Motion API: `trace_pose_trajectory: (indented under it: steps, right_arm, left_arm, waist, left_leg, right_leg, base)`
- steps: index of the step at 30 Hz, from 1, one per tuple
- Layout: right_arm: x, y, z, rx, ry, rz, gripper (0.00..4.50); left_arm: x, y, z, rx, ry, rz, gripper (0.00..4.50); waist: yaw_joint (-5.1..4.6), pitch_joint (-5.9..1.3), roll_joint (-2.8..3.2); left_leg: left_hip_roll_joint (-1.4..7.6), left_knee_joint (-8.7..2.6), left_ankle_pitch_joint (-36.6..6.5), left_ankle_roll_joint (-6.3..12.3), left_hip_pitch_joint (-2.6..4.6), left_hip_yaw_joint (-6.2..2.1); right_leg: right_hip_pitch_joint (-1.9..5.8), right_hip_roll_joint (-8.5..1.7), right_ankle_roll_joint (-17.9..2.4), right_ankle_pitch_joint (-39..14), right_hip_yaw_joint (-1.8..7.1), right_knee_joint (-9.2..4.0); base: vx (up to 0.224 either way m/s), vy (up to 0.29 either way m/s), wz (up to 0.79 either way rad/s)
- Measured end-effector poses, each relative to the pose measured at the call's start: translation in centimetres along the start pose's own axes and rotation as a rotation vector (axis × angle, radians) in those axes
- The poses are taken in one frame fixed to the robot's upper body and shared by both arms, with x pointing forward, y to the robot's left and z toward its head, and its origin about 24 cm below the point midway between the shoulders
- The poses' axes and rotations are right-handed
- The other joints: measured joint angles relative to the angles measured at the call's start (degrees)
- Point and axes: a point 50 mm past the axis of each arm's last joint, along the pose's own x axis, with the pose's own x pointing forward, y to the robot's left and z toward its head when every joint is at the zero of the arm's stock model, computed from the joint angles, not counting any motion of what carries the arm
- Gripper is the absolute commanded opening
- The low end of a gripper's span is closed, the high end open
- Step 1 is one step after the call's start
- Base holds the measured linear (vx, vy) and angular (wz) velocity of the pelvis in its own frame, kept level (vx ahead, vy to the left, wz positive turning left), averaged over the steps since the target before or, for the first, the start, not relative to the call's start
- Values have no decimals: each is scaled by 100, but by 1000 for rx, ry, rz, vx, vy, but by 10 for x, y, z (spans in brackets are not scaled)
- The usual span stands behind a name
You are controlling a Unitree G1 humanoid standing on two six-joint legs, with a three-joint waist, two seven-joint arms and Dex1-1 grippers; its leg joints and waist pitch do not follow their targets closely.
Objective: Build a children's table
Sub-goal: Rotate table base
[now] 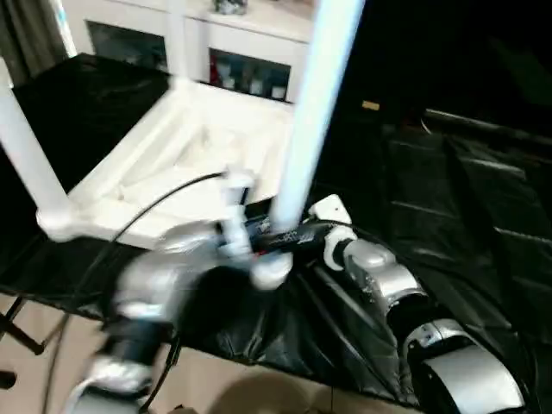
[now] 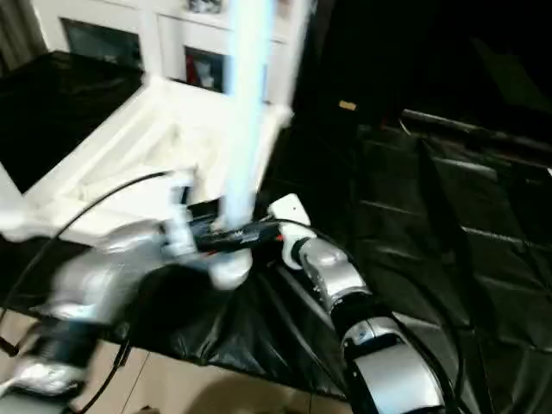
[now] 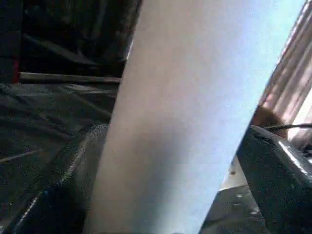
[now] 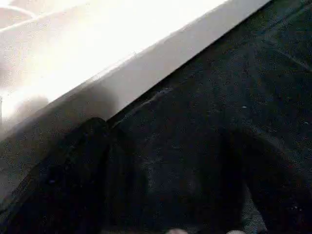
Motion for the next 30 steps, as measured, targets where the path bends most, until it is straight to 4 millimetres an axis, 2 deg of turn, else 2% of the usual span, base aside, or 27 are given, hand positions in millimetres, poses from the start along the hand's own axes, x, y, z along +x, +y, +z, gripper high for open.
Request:
trace_pose_trajectory:
  steps: [5,9,11,15,18,20,22,23,26,27,28,30]
  right_arm:
    - [-7,-15,-1,-5,-15,-40,450]
    - [-18,-34,-1,-17,-22,-72,450]
    - [-23,-40,1,-37,-34,-58,450]
    - [-42,-57,5,-85,-56,-24,450]
    - [-55,-59,7,-136,-63,46,450]
    - [-67,-59,4,-189,-43,116,450]
    - [-76,-60,6,-231,-38,173,450]
    - [-83,-61,6,-258,-29,206,450]
    - [-95,-58,12,-309,-26,288,450]
    - [-100,-58,11,-315,-10,303,450]
    - [-105,-57,11,-321,6,324,450]
    - [-109,-55,12,-324,15,341,450]
  left_arm:
    - [9,-1,0,55,-38,53,446]
    - [3,6,-2,99,-27,88,446]
    - [-7,8,0,124,-10,61,446]
    - [-52,21,3,153,97,37,446]
    - [-80,27,-3,149,218,-7,430]
    - [-91,36,-7,164,307,-12,430]
    - [-97,46,-8,200,381,10,401]
    - [-94,51,-10,230,425,7,394]
    - [-88,61,-10,316,518,13,382]
    - [-85,65,-10,339,539,16,355]
    - [-83,68,-9,355,555,17,347]
    - [-81,70,-10,363,562,17,345]
  waist:
    - [77,18,48]
    - [115,17,65]
    - [113,19,70]
    - [80,19,71]
    - [94,19,67]
    - [165,24,79]
    - [219,40,107]
    - [270,51,141]
    - [259,39,207]
    - [264,42,220]
    - [252,43,248]
    - [220,33,285]
  left_leg:
    - [-1,0,-2,4,-11,1]
    - [0,0,-2,5,-10,1]
    - [0,0,-2,5,-10,2]
    - [1,-8,-2,5,-6,2]
    - [0,-9,-3,7,-9,3]
    - [-2,-7,-3,10,-11,3]
    - [-4,0,-4,12,-9,14]
    - [-4,8,-3,15,-13,7]
    - [-5,6,-1,17,-7,21]
    - [-4,7,-1,18,-6,18]
    - [-3,7,-1,18,-9,15]
    - [-4,7,-5,23,-8,18]
  right_leg:
    - [-2,-1,-3,-1,-2,-14]
    - [1,-1,-3,-1,-4,-16]
    - [0,-1,-3,-1,-4,-16]
    - [-2,0,-2,-3,-6,-16]
    - [-2,-1,0,-4,-5,-21]
    - [5,-4,0,-4,-5,-29]
    - [8,-8,1,0,5,-30]
    - [16,-8,1,0,1,-36]
    - [30,-13,6,-1,12,-36]
    - [30,-12,6,-1,10,-35]
    - [29,-11,6,-1,8,-35]
    - [28,-11,6,-1,10,-35]
  base:
    - [0,0,0]
    - [0,0,0]
    - [0,0,0]
    - [0,0,0]
    - [0,0,0]
    - [0,0,0]
    - [0,0,0]
    - [0,0,0]
    - [0,0,0]
    - [0,0,0]
    - [0,0,0]
    - [0,0,0]
